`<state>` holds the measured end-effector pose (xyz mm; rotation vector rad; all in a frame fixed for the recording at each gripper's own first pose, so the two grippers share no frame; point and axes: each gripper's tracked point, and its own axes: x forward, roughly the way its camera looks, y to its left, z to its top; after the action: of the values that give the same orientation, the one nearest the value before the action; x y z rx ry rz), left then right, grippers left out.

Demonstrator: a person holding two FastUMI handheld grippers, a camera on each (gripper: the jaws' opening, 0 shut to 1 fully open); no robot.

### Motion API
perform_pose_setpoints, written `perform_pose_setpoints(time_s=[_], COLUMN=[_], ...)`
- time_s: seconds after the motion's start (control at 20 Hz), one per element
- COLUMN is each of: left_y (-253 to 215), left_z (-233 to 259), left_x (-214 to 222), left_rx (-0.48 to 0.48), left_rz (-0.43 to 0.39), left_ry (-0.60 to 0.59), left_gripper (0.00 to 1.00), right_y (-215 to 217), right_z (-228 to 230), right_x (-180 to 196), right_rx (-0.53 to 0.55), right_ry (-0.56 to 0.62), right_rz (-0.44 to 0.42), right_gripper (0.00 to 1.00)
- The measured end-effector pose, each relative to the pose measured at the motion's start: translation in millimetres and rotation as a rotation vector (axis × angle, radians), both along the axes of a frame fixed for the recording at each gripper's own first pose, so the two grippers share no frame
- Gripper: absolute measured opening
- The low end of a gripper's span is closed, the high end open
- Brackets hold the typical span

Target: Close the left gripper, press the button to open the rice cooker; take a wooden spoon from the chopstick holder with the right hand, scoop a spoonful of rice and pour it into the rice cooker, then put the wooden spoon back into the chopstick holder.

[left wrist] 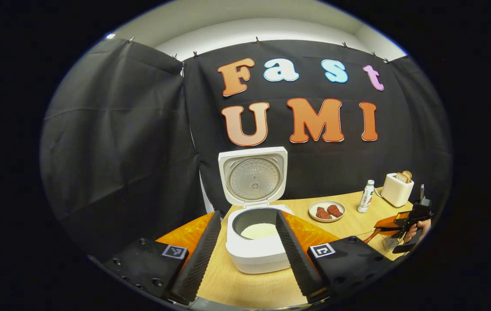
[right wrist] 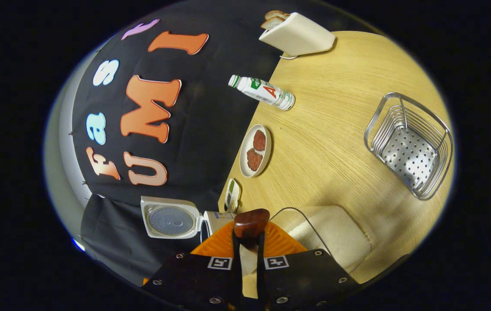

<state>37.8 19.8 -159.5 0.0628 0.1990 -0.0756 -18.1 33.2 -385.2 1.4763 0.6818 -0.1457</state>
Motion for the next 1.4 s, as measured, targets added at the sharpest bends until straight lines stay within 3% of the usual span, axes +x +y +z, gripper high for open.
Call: perform_pose_setpoints(time_s=[0.2,0.6,0.9,1.4], left_y=[-7.3,-9.2,4.3,60.0], left_z=[2.2,6.4,9.0,0.7], left_x=[0.9,1.8,1.1,-0.8], left_rx=[0.001,-0.025,-0.044,-0.115], left_rz=[-0.007,0.006,0.043,0.162], left_ry=[-0.004,-0.016,-0.026,-0.022], left_gripper=[0.87,0.87,0.87,0.93], right_y=[-24.1,-36.8,-26.9,56.7], right_z=[17.8,76.8,135.9,192.6], right_x=[5.2,31.9,68.7,153.2], right_rx=[0.14,0.362,0.46,0.44], right_ry=[-0.059,-0.195,-0.305,-0.347], right_rz=[-0.102,-0.2,-0.208,-0.085], right_gripper=[0.13,0.12,0.12,0.12])
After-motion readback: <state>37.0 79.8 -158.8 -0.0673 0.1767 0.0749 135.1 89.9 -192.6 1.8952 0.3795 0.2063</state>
